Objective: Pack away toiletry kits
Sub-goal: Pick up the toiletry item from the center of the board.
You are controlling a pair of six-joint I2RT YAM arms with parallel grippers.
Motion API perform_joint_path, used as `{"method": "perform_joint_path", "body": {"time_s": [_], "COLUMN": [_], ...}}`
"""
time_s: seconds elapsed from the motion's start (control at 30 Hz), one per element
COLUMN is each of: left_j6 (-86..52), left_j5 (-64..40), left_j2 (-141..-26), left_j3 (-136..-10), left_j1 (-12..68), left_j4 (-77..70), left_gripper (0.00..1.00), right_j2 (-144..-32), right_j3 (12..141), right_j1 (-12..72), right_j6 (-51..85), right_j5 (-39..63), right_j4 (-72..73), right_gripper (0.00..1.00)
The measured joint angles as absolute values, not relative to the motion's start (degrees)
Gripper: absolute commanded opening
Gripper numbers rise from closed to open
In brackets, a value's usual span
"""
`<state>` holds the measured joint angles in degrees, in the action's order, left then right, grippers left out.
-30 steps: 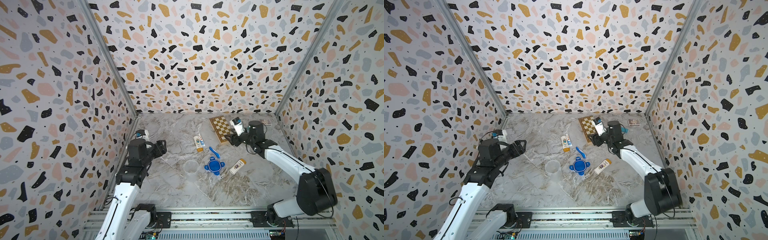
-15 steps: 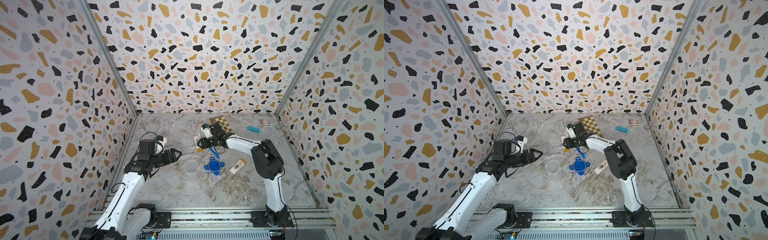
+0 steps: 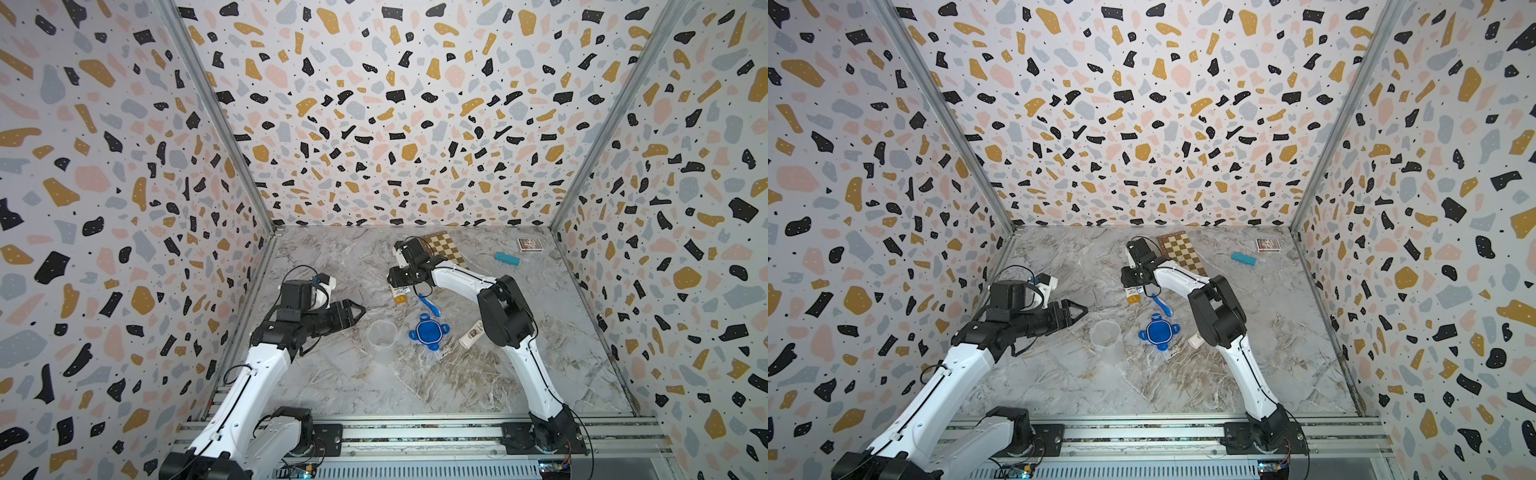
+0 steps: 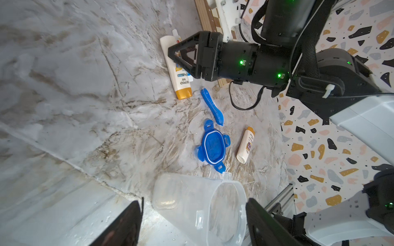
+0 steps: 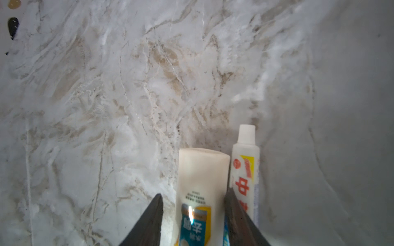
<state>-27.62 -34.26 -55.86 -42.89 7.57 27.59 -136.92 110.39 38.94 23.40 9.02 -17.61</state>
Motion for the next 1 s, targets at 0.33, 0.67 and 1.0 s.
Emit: {"method": "perform_joint_path", "body": {"time_s": [0.33,0.67,1.0], "left_j6": [-27.22,-23.97,-22.70], "left_j5": [-33.65,-32.47,-32.77], "left_j2": [-58.00,-58.41,-58.35], "left_j3": [-44.93,-48.51,-48.47], "left_j1": [10.96,11.05,11.05], "left_j4": [33.98,40.18,41.01], "left_gripper": [0.67,0.69,0.70], "right_j2": [-137.34,-137.32,-127.50], "right_j3": [110.74,110.96,101.03], "right_j1": [41.04,41.21,41.08], "right_j6": [20.80,18.46,17.63], "right_j5": [3.14,3.22,3.92], "right_j4": [-21.69,-22.48,-21.54], "right_gripper": [0.43,0.24,0.21]}}
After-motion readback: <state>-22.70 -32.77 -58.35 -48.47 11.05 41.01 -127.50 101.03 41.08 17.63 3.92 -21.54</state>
